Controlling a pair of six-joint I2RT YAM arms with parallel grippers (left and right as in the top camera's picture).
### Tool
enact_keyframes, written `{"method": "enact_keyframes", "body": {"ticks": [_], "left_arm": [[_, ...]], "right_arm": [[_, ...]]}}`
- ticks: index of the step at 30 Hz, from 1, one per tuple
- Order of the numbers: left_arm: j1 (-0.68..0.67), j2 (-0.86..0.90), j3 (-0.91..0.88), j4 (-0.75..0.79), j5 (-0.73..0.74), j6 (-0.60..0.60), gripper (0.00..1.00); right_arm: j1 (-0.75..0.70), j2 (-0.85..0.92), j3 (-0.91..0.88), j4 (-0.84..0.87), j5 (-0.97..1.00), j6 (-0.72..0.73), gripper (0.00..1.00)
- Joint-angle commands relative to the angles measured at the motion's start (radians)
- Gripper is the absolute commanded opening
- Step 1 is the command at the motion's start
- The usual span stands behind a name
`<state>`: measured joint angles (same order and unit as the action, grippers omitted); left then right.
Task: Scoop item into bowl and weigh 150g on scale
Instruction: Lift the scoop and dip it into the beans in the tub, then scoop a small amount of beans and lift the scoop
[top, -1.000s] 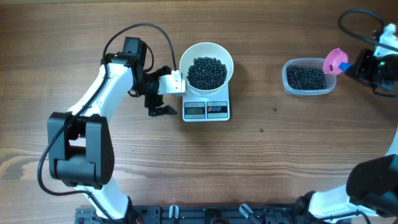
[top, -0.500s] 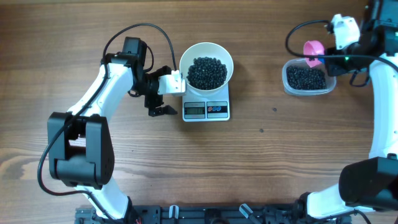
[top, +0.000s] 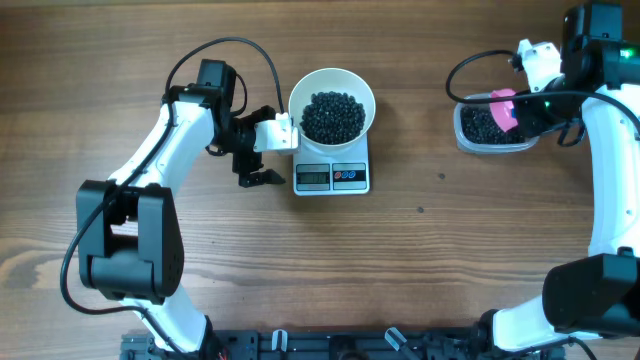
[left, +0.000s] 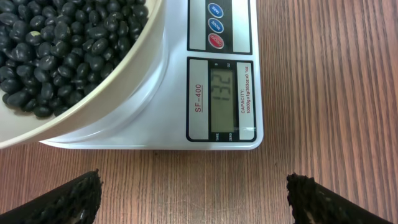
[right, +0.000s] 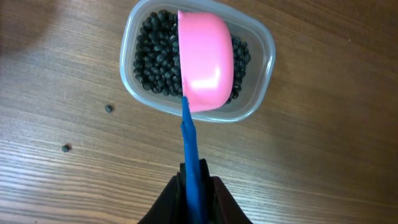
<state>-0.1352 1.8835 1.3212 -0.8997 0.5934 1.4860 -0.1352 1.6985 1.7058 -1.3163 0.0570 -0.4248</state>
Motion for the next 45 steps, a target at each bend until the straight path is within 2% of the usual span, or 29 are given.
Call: {"method": "enact_keyframes", "body": {"ticks": [1, 9, 14, 24, 26, 33, 38, 41, 45], "left_arm": [[0.003, 0.011, -0.01, -0.001, 0.019, -0.001, 1.0], [0.003, 0.011, -0.01, -0.001, 0.019, -0.001, 1.0], [0.003, 0.011, -0.01, -0.001, 0.019, -0.002, 1.0], [0.003, 0.011, -0.01, -0.001, 0.019, -0.001, 1.0], [0.003, 0.011, -0.01, -0.001, 0.019, -0.001, 1.0], [0.003, 0.011, -0.01, -0.001, 0.019, -0.002, 1.0], [0.003, 0.011, -0.01, -0.001, 0.019, -0.002, 1.0], [0.003, 0.011, -0.01, -0.001, 0.019, -0.001, 1.0], [0.003, 0.011, -0.01, -0.001, 0.019, -0.001, 1.0]], "right_arm": [[0.002, 0.014, -0.042, 0.025, 0.029, -0.002, 0.05], [-0.014, 0.014, -0.157, 0.114, 0.079, 0.037, 0.04], [-0.015, 0.014, -0.193, 0.251, 0.103, 0.105, 0.05], [-0.015, 0.015, -0.249, 0.307, 0.092, 0.166, 0.04], [-0.014, 0.015, -0.317, 0.348, -0.02, 0.172, 0.04], [-0.015, 0.015, -0.327, 0.342, -0.304, 0.278, 0.05], [-0.027, 0.015, -0.326, 0.27, -0.322, 0.278, 0.04], [-0.092, 0.015, -0.326, 0.229, -0.343, 0.266, 0.04], [-0.214, 0.015, -0.326, 0.224, -0.524, 0.24, 0.04]]}}
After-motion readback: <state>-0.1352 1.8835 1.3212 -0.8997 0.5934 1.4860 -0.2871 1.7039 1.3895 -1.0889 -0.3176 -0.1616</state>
